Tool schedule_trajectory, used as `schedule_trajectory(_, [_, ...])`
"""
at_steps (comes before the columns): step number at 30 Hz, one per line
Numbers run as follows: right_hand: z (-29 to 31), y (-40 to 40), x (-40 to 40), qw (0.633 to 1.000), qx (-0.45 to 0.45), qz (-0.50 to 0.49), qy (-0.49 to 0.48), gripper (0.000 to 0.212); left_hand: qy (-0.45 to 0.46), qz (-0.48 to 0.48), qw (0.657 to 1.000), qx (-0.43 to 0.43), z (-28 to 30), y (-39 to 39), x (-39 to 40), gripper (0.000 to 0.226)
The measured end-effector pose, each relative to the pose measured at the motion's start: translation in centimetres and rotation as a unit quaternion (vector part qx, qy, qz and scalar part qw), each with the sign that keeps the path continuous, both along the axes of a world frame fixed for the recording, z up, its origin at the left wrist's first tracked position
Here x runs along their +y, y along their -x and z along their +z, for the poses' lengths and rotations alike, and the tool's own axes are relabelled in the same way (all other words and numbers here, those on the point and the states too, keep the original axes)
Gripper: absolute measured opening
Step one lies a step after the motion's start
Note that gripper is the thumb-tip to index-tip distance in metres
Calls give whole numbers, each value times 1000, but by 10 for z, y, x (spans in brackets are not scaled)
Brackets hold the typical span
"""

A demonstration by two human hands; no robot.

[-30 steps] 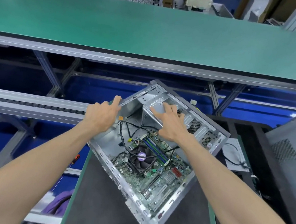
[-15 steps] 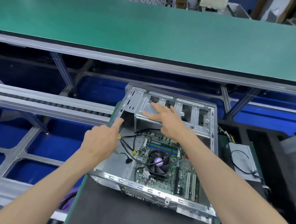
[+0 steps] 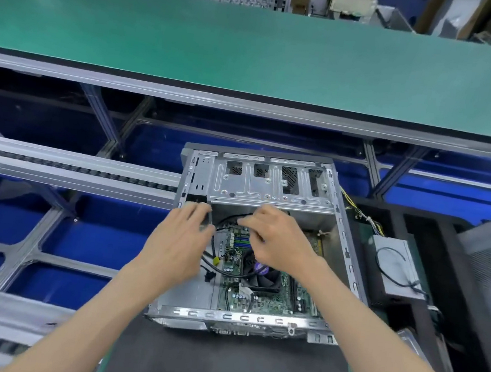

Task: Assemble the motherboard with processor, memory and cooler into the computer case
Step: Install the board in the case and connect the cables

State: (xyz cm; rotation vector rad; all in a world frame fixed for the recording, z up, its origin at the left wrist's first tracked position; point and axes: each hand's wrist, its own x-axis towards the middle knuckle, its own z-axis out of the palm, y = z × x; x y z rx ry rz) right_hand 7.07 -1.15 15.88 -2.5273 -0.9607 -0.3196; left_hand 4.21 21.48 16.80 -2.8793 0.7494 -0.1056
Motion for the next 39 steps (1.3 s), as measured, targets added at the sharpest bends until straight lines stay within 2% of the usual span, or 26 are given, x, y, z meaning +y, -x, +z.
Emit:
schedule_trajectory(4, [-9, 12, -6, 985, 165, -45, 15, 27, -121, 21, 985, 124, -7, -8, -21, 26])
schedule_trajectory(6, [-13, 16, -10, 973, 227, -44, -13, 28, -113, 39, 981, 156, -6, -15, -27, 17])
schedule_trajectory(9, [-14, 23, -8, 941, 328, -30, -81, 35, 53, 64, 976, 203, -7, -27, -30, 8])
schedule_trajectory(12, [-15, 26, -9, 903, 379, -85, -181, 24, 270, 76, 918, 281, -10, -30, -36, 4])
schedule_trajectory(14, [-17, 27, -18, 909, 346, -123, -199, 20, 353, 124, 878, 299, -14, -29, -40, 16])
schedule_trajectory(15, [-18, 27, -24, 913, 327, -137, -200, 21, 357, 159, 872, 296, -18, -29, -41, 23])
schedule_trajectory(16, [-18, 26, -28, 917, 310, -156, -196, 22, 334, 193, 876, 290, -20, -29, -42, 26])
schedule_trajectory(19, [-21, 24, -37, 926, 258, -221, -163, 26, 248, 261, 881, 308, -29, -27, -45, 7])
schedule_trajectory(21, [-25, 23, -36, 932, 240, -248, -107, 34, 223, 265, 855, 387, -34, -22, -50, 17])
schedule_trajectory(22, [-25, 22, -35, 933, 239, -257, -74, 30, 208, 257, 843, 424, -36, -20, -53, 16])
schedule_trajectory(24, [-28, 21, -34, 932, 244, -265, -41, 17, 175, 227, 841, 458, -40, -19, -56, 12])
schedule_trajectory(26, [-30, 18, -34, 933, 243, -259, -52, 29, 177, 213, 838, 470, -43, -20, -56, 8])
schedule_trajectory(29, [-33, 15, -34, 934, 235, -253, -89, 28, 221, 218, 799, 515, -50, -18, -53, 14])
schedule_trajectory(32, [-34, 14, -34, 940, 233, -232, -89, 53, 251, 240, 761, 548, -51, -12, -54, 16])
schedule_trajectory(34, [-33, 16, -34, 948, 225, -203, -102, 58, 263, 239, 767, 534, -48, -10, -53, 20])
schedule_trajectory(36, [-32, 16, -33, 956, 215, -160, -117, 53, 272, 237, 778, 515, -44, -10, -52, 26])
schedule_trajectory(39, [-33, 17, -31, 961, 213, -126, -119, 14, 271, 231, 784, 509, -42, -9, -51, 30])
